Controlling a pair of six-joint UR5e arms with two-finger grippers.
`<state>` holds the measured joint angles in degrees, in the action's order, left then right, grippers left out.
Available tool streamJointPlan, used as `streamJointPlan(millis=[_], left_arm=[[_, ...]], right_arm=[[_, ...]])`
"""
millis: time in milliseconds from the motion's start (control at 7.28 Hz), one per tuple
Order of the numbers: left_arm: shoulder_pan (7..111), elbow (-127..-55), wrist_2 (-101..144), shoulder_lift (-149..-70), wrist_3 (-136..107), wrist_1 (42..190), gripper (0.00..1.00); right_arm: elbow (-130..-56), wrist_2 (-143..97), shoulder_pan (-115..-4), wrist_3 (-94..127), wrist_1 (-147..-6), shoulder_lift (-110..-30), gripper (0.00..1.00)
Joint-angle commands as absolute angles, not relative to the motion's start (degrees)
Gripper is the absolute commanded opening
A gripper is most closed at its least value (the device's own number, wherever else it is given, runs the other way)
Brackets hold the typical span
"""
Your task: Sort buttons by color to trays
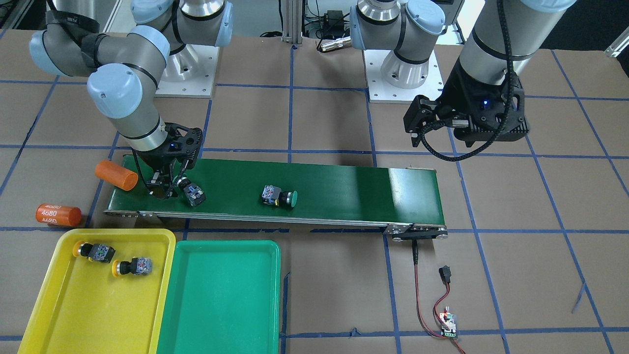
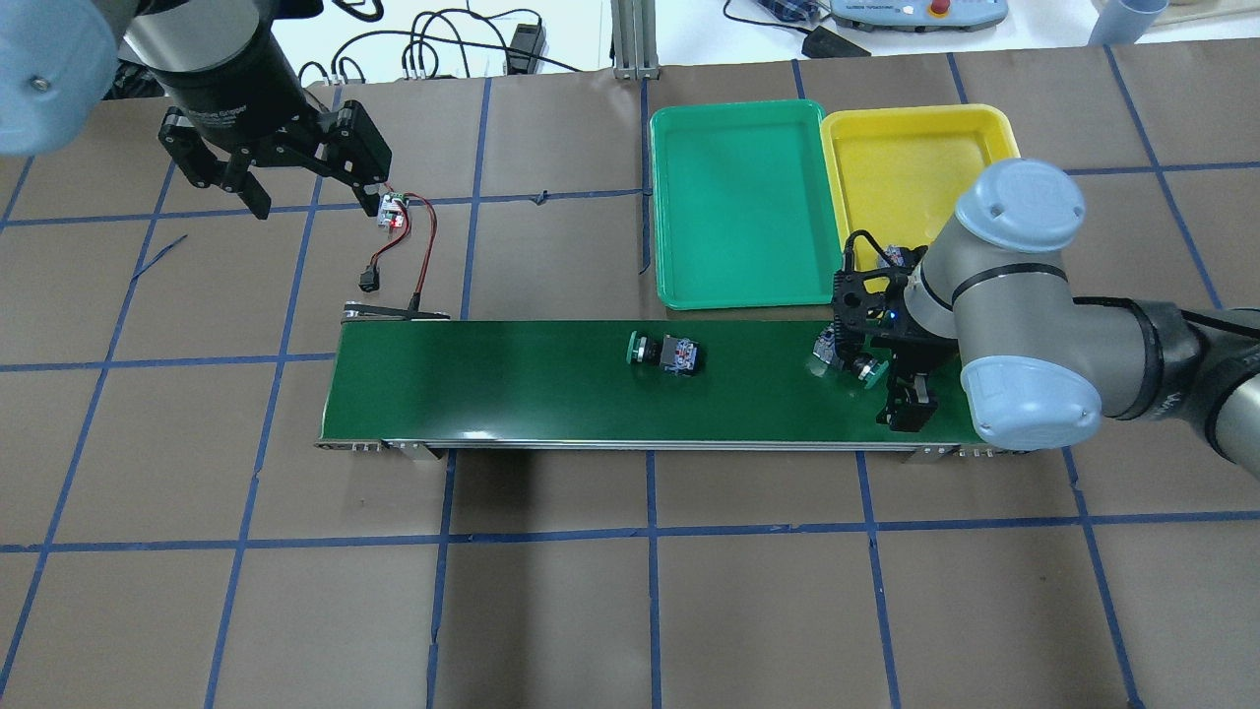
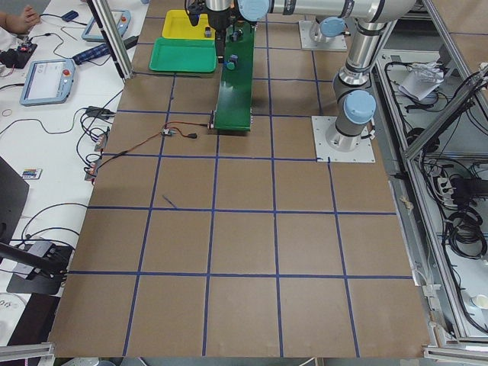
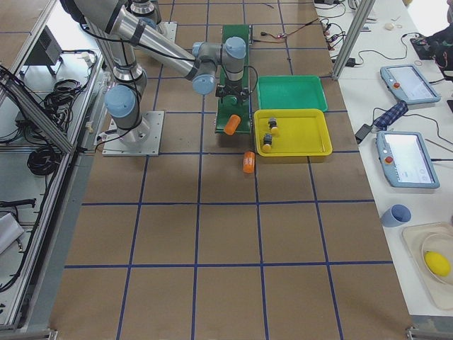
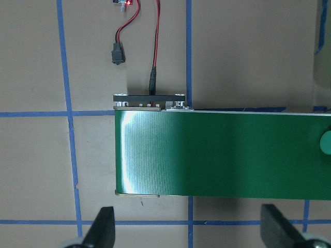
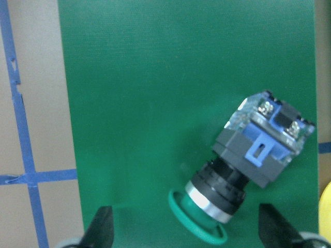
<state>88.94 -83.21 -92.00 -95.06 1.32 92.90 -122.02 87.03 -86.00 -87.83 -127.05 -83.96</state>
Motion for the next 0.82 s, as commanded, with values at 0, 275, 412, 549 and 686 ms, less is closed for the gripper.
streamJointPlan(millis=[0, 275, 412, 549, 686], left_arm=[[88.9, -83.2, -91.9, -95.1, 1.3, 92.9, 1.00], [88.9, -83.2, -92.0, -95.0, 1.3, 93.0, 1.00], [88.9, -83.2, -91.9, -95.1, 1.3, 92.9, 1.00], [88.9, -83.2, -92.0, -95.0, 1.3, 92.9, 1.00], [88.9, -83.2, -92.0, -95.0, 1.3, 92.9, 1.00]], right_arm=[[-121.7, 87.0, -86.3, -87.5, -127.0, -83.6, 1.00], [-121.7, 87.1, -86.3, -87.5, -127.0, -83.6, 0.74], [-121.7, 87.1, -86.3, -87.5, -127.0, -83.7, 0.57], [-121.7, 87.1, -86.3, -87.5, -127.0, -83.8, 0.43], [-121.6, 87.1, -86.3, -87.7, -127.1, -83.9, 0.33]])
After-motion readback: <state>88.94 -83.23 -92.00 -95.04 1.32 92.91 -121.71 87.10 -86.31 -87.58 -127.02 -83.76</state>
